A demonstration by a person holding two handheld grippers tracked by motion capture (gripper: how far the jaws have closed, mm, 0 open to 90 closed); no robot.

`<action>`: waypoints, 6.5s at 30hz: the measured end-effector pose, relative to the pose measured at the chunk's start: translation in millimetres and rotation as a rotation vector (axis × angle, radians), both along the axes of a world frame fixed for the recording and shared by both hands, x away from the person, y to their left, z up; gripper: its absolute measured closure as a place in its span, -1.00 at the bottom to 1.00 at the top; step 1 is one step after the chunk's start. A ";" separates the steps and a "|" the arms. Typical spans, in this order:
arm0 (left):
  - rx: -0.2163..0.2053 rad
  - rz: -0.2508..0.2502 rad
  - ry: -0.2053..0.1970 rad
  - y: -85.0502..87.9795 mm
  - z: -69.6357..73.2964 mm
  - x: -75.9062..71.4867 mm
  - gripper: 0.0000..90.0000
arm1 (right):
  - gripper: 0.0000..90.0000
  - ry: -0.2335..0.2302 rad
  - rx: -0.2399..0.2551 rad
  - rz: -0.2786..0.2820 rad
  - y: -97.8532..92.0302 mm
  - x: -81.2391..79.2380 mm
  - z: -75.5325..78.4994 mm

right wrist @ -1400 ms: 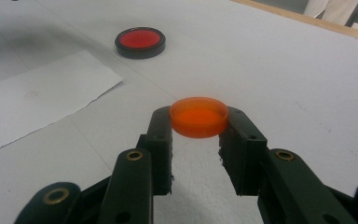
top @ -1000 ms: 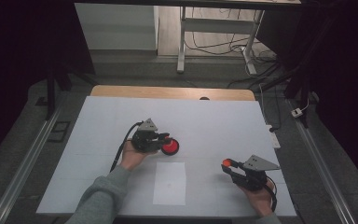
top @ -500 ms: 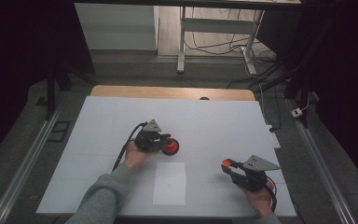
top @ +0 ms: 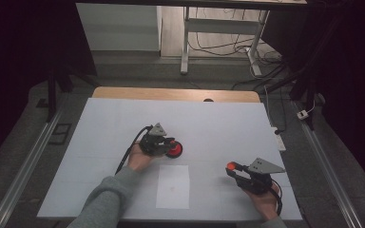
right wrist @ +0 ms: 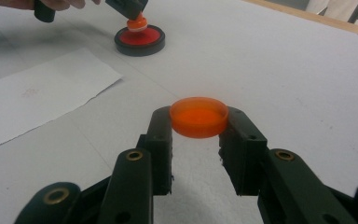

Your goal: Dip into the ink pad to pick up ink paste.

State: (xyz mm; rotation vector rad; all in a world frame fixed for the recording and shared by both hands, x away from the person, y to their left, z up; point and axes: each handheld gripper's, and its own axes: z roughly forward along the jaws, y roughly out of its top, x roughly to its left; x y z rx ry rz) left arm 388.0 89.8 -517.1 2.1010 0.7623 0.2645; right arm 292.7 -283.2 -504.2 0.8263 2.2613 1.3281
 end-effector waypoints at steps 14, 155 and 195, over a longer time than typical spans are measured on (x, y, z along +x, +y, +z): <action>0.025 -0.017 -0.011 -3.7 -8.1 0.0 0.62 | 0.45 0.004 -0.010 0.008 0.3 -0.5 -0.5; -0.093 0.016 -0.146 6.0 30.8 -18.2 0.62 | 0.44 -0.027 0.002 0.017 -0.4 -6.7 7.0; -0.189 -0.097 -0.057 21.5 54.8 -39.5 0.62 | 0.44 -0.022 -0.005 0.005 -6.0 -3.2 6.2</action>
